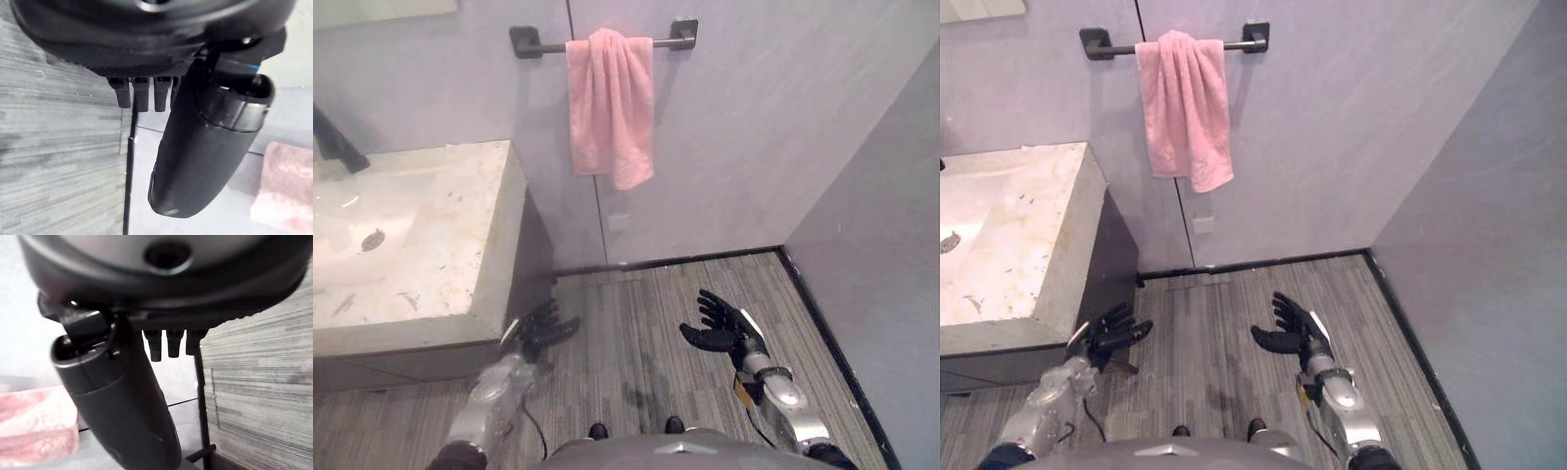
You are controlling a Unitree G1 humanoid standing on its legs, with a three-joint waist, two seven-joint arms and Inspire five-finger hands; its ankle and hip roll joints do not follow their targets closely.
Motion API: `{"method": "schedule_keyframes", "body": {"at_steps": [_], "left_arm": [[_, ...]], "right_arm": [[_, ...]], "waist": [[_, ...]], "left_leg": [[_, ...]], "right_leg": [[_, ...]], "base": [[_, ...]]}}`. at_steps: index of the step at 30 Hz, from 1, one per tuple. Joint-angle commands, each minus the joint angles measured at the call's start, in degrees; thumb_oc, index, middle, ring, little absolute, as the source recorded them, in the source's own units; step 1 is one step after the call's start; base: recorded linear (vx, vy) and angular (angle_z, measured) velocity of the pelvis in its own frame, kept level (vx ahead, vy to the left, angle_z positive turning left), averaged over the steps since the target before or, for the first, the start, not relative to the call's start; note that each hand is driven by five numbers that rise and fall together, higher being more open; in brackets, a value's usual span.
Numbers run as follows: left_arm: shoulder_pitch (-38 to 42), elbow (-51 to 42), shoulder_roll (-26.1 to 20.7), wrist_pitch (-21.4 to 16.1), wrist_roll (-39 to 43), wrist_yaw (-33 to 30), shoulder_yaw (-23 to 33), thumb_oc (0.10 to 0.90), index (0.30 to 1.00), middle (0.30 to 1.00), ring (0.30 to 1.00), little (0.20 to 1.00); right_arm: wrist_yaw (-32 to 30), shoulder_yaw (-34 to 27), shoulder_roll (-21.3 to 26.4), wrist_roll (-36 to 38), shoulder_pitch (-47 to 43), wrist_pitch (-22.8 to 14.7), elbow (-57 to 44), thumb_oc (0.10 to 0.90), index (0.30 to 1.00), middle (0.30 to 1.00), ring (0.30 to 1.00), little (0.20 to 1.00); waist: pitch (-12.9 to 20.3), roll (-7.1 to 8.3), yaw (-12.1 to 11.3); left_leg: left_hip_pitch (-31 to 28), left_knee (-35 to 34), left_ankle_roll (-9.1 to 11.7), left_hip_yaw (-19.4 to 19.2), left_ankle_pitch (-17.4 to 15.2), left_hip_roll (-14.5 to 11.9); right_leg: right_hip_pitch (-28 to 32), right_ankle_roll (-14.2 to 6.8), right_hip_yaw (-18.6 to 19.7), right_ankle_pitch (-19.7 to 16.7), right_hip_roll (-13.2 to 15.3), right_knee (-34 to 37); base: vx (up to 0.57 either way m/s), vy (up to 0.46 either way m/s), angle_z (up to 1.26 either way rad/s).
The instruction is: Organize the bathroom.
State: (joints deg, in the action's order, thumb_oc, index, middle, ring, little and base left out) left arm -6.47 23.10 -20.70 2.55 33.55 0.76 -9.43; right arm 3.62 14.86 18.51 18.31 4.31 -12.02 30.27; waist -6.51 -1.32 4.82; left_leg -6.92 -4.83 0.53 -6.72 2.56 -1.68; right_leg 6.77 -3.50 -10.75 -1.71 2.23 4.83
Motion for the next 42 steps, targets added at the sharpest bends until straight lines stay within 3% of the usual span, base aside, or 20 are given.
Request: {"method": "schedule_keyframes", "body": {"at_steps": [1,4,8,10,12,14,17,18,22,23,25,26,29,32,33,34,35,36,38,42], "left_arm": [[9.2,-4.2,-2.3,-1.2,3.9,3.0,-2.6,0.800,0.900,0.900,0.900,0.900],[11.8,-7.1,-2.5,-1.0,5.9,2.6,-5.3,0.800,0.900,0.900,0.900,0.900],[13.1,-10.2,-2.8,-6.1,4.8,-2.5,-6.2,0.800,0.900,0.900,0.900,0.900],[14.0,-12.5,-3.4,-13.0,-0.9,-9.9,-5.7,0.800,0.900,0.900,0.900,0.900],[14.4,-14.4,-3.9,-15.8,-2.0,-13.2,-5.2,0.800,0.900,0.900,0.900,0.900],[14.5,-17.1,-4.1,-18.8,-7.1,-17.9,-4.1,0.800,0.900,0.900,0.900,0.900],[16.7,-22.2,-3.6,-21.8,-10.7,-24.4,-6.1,0.800,0.900,0.900,0.900,0.900],[16.7,-22.5,-3.5,-22.1,-11.1,-24.5,-6.2,0.800,0.900,0.900,0.900,0.900],[19.6,-25.0,-3.1,-23.3,-13.3,-27.6,-9.2,0.800,0.900,0.900,0.900,0.900],[20.2,-25.4,-2.4,-23.6,-15.0,-28.7,-9.7,0.800,0.900,0.900,0.900,0.900],[20.8,-26.1,-2.2,-22.9,-16.1,-29.1,-10.4,0.800,0.900,0.900,0.900,0.900],[21.7,-26.5,-1.9,-21.8,-17.1,-29.3,-11.7,0.800,0.900,0.900,0.900,0.900],[23.5,-24.9,-1.2,-20.2,-16.4,-29.4,-14.0,0.800,0.900,0.900,0.900,0.900],[24.3,-24.4,-0.9,-19.2,-16.3,-29.8,-15.1,0.800,0.900,0.900,0.900,0.900],[24.2,-24.7,-1.0,-18.8,-16.2,-29.4,-15.1,0.800,0.900,0.900,0.900,0.900],[24.2,-24.8,-1.1,-18.8,-16.1,-29.4,-15.1,0.800,0.900,0.900,0.900,0.900],[23.9,-25.2,-1.2,-18.9,-16.0,-29.4,-15.0,0.800,0.900,0.900,0.900,0.900],[23.6,-25.7,-1.5,-19.6,-16.0,-29.2,-15.3,0.800,0.900,0.900,0.900,0.900],[22.9,-26.6,-1.5,-20.1,-16.0,-28.8,-15.4,0.800,0.900,0.900,0.900,0.900],[23.5,-27.0,-1.1,-19.8,-15.8,-28.2,-16.8,0.800,0.900,0.900,0.900,0.900]], "right_arm": [[0.6,1.6,3.9,-0.4,-7.6,-8.6,-8.7,0.800,0.900,0.900,0.900,0.900],[0.0,1.8,5.9,3.5,-10.9,-10.6,-11.2,0.800,0.900,0.900,0.900,0.900],[-2.5,1.9,7.0,1.9,-12.8,-13.8,-13.4,0.800,0.900,0.900,0.900,0.900],[-5.8,2.4,7.2,-1.5,-14.1,-17.3,-14.6,0.800,0.900,0.900,0.900,0.900],[-8.0,2.6,7.2,-2.8,-14.9,-18.4,-16.0,0.800,0.900,0.900,0.900,0.900],[-10.8,3.0,6.7,-4.6,-15.9,-20.1,-17.7,0.800,0.900,0.900,0.900,0.900],[-19.9,3.1,6.5,-10.9,-15.7,-22.9,-24.4,0.800,0.900,0.900,0.900,0.900],[-20.7,3.0,6.5,-11.7,-15.6,-23.1,-24.8,0.800,0.900,0.900,0.900,0.900],[-27.6,4.0,6.1,-14.7,-19.9,-23.3,-25.3,0.800,0.900,0.900,0.900,0.900],[-28.7,3.9,6.0,-14.5,-21.0,-23.5,-25.3,0.800,0.900,0.900,0.900,0.900],[-30.5,3.9,5.8,-15.2,-21.9,-22.9,-26.1,0.800,0.900,0.900,0.900,0.900],[-32.5,4.1,5.5,-15.6,-23.0,-21.8,-26.8,0.800,0.900,0.900,0.900,0.900],[-33.1,4.1,4.8,-14.4,-24.2,-21.3,-27.0,0.800,0.900,0.900,0.900,0.900],[-33.6,4.7,3.5,-16.4,-26.0,-20.4,-26.7,0.800,0.900,0.900,0.900,0.900],[-34.9,5.2,3.4,-18.0,-27.2,-18.8,-27.7,0.800,0.900,0.900,0.900,0.900],[-35.0,5.2,3.5,-17.9,-27.4,-18.7,-27.8,0.800,0.900,0.900,0.900,0.900],[-34.4,5.1,4.1,-16.4,-28.1,-17.5,-28.9,0.800,0.900,0.900,0.900,0.900],[-34.8,5.1,4.7,-15.8,-27.9,-17.0,-30.0,0.800,0.900,0.900,0.900,0.900],[-34.3,5.5,5.1,-14.5,-28.1,-16.6,-30.8,0.800,0.900,0.900,0.900,0.900],[-31.7,5.2,5.3,-10.3,-30.0,-15.0,-29.9,0.800,0.900,0.900,0.900,0.900]], "waist": [[-0.5,0.51,-0.3],[-2.4,1.77,-1.1],[-3.5,1.87,-1.1],[-3.8,1.29,-1.4],[-3.7,0.58,-1.8],[-3.5,-0.46,-2.0],[-2.7,-1.78,-2.0],[-2.7,-1.79,-2.0],[-1.9,-2.57,-2.5],[-1.4,-2.45,-2.4],[-1.1,-2.43,-2.5],[-0.6,-2.78,-2.4],[0.0,-3.13,-1.9],[0.3,-2.71,-2.1],[0.4,-2.25,-2.4],[0.4,-2.16,-2.4],[0.3,-1.77,-2.2],[-0.1,-1.34,-1.7],[-0.8,-1.11,-1.5],[-0.5,-0.30,-2.1]], "left_leg": [[4.0,12.1,-0.1,-4.5,-6.7,0.8],[11.1,25.5,0.8,-4.5,-5.3,-0.5],[13.4,30.2,1.0,-4.8,-3.3,-1.3],[13.5,28.2,0.5,-5.1,-2.9,0.0],[13.5,23.9,0.8,-5.0,-1.2,1.1],[13.1,17.3,1.7,-5.7,3.2,0.9],[14.5,5.1,4.0,-6.1,12.6,-2.5],[14.6,4.8,4.1,-5.8,12.9,-2.6],[13.7,2.4,3.7,-5.3,11.1,-3.0],[12.4,1.7,2.7,-6.4,8.9,-2.7],[11.0,1.0,1.7,-7.6,7.2,-2.3],[9.3,0.5,0.4,-8.6,5.7,-2.3],[7.3,-0.2,-0.9,-7.4,3.8,-2.2],[6.6,-0.2,-0.8,-5.5,3.4,-1.4],[5.7,-0.2,-0.3,-5.3,3.5,-0.9],[5.5,-0.2,-0.1,-5.2,3.4,-0.9],[4.6,-0.2,0.6,-5.6,2.8,-0.7],[4.1,-0.1,0.8,-5.5,1.9,-0.3],[4.1,0.2,0.6,-5.4,1.1,-0.3],[4.5,-0.2,0.9,-3.9,1.0,0.1]], "right_leg": [[-0.8,-0.2,-3.7,7.0,-1.3,-6.1],[-0.5,1.6,-3.0,7.4,-1.0,-7.3],[-0.2,2.3,-2.3,7.6,-1.6,-7.8],[0.5,2.1,-1.4,8.1,-2.4,-8.2],[0.7,1.9,-0.7,8.2,-3.4,-8.2],[2.0,1.8,0.0,8.1,-5.1,-7.0],[4.9,1.5,-0.1,9.1,-6.9,-5.6],[5.0,1.5,-0.3,9.4,-6.8,-5.9],[5.3,0.9,-0.3,14.0,-6.6,-12.0],[5.2,0.2,-0.7,14.8,-6.1,-14.1],[4.5,-0.9,-0.9,14.9,-5.3,-18.6],[2.3,-2.6,-1.6,14.1,-3.8,-25.9],[-3.7,-5.2,-1.0,12.3,-0.7,-37.4],[-3.7,-5.5,-2.0,11.6,1.0,-33.2],[-2.2,-4.7,-4.4,11.3,2.2,-23.7],[-2.0,-4.6,-4.8,11.0,2.2,-21.4],[-1.6,-3.9,-6.5,9.0,2.5,-13.3],[-3.0,-4.1,-4.7,6.2,1.9,-10.2],[-4.3,-4.0,-3.0,6.0,1.5,-10.4],[-3.5,-3.6,-4.3,4.4,1.4,-6.9]], "base": [[-0.03,-0.094,-0.09],[-0.02,-0.117,-0.17],[0.02,-0.016,-0.03],[0.14,0.030,-0.08],[0.16,0.037,0.02],[0.27,0.047,-0.06],[0.39,0.090,-0.05],[0.35,0.108,0.01],[0.33,0.138,-0.12],[0.27,0.138,-0.44],[0.20,0.126,-0.30],[0.16,0.104,0.01],[0.22,0.098,-0.08],[0.14,-0.029,0.10],[0.08,-0.077,0.03],[0.09,-0.136,-0.01],[0.01,-0.134,-0.08],[0.00,-0.154,-0.07],[-0.01,-0.103,0.25],[0.03,-0.099,0.39]]}}
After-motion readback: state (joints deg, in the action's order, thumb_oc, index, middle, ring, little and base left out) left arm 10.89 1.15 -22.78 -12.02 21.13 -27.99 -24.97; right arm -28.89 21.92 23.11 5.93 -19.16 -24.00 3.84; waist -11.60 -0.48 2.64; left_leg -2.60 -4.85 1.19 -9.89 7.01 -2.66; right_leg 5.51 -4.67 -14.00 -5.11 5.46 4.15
